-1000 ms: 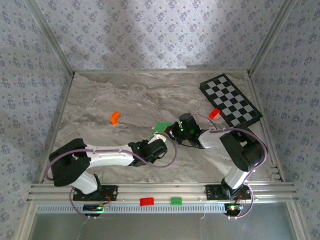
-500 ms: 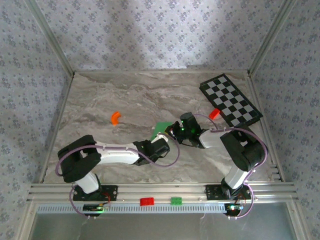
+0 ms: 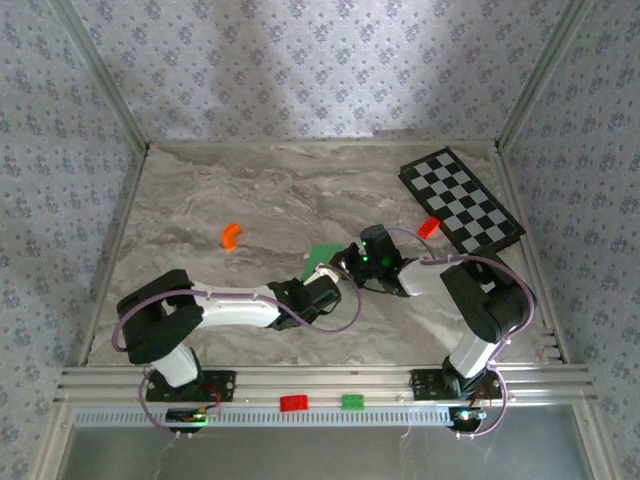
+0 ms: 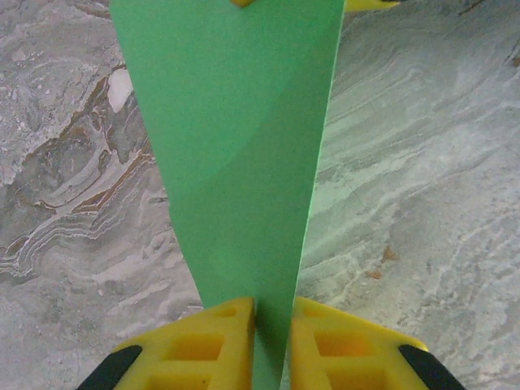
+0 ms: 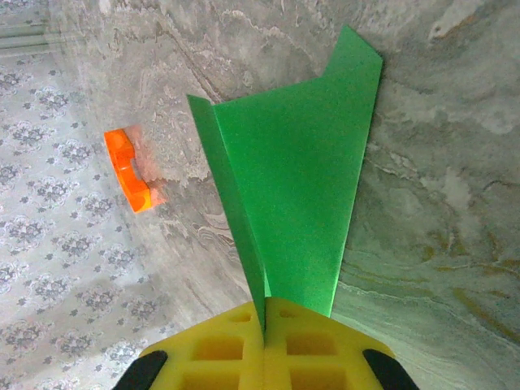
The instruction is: Fold a paper plane with a square sheet of paper (pick it up from the middle)
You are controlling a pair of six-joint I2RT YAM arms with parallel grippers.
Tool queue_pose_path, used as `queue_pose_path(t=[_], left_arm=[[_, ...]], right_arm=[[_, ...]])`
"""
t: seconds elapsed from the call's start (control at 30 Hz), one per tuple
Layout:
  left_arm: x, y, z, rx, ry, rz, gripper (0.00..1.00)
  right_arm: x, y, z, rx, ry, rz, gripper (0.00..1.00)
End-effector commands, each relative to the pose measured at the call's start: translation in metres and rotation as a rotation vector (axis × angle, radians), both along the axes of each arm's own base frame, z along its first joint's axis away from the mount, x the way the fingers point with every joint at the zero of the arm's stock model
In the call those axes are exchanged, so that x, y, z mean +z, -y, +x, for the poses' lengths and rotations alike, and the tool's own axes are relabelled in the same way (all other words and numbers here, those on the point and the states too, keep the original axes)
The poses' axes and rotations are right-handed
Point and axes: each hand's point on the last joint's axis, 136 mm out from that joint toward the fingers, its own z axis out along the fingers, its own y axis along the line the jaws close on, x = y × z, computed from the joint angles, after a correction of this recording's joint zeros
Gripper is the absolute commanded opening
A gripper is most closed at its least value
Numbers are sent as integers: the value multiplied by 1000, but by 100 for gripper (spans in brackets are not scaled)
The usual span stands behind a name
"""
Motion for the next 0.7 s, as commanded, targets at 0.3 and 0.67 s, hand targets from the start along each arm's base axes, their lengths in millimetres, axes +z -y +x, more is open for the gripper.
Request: queue_pose_path(t=[0.3, 0.67], left_arm=[[-1, -3, 5, 13, 10, 31, 18], [0, 0, 5, 16, 8, 14, 11]], right_arm=[[10, -1, 5, 4, 17, 18, 0], [9, -1, 4, 3, 13, 15, 0]])
